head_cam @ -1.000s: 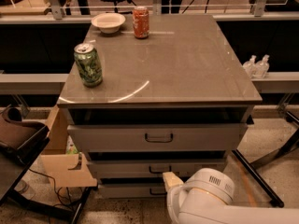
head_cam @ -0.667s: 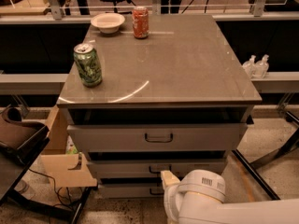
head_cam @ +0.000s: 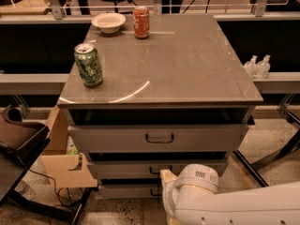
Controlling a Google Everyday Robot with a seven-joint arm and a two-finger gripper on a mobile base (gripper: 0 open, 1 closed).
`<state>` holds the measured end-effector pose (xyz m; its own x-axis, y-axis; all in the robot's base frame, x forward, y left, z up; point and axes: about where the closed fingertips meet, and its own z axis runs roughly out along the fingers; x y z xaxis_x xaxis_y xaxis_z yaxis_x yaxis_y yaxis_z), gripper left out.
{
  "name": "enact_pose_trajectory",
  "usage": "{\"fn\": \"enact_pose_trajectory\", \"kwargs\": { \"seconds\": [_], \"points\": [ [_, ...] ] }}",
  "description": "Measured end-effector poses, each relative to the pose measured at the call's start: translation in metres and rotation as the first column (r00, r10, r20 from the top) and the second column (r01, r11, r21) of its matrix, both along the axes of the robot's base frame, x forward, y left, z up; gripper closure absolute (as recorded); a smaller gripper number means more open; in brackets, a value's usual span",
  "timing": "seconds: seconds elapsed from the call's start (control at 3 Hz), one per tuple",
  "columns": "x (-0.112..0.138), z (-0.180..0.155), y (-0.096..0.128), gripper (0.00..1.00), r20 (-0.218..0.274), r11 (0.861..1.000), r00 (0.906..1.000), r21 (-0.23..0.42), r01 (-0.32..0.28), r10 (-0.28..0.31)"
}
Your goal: Open middle drawer
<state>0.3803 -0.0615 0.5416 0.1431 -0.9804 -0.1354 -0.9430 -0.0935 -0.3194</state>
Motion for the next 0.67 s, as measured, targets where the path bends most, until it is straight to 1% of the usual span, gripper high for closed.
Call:
{"fn": "enact_pose_trajectory", "kwargs": {
  "seconds": [0.33, 0.67],
  "points": [
    [0.015, -0.026, -0.002, 0.0, -0.033, 1.0, 0.9994, -0.021, 0.001, -0.002],
    [0.026, -0.047, -0.003, 0.0, -0.05, 0.999, 0.9988, -0.032, 0.001, -0.002]
  ]
}}
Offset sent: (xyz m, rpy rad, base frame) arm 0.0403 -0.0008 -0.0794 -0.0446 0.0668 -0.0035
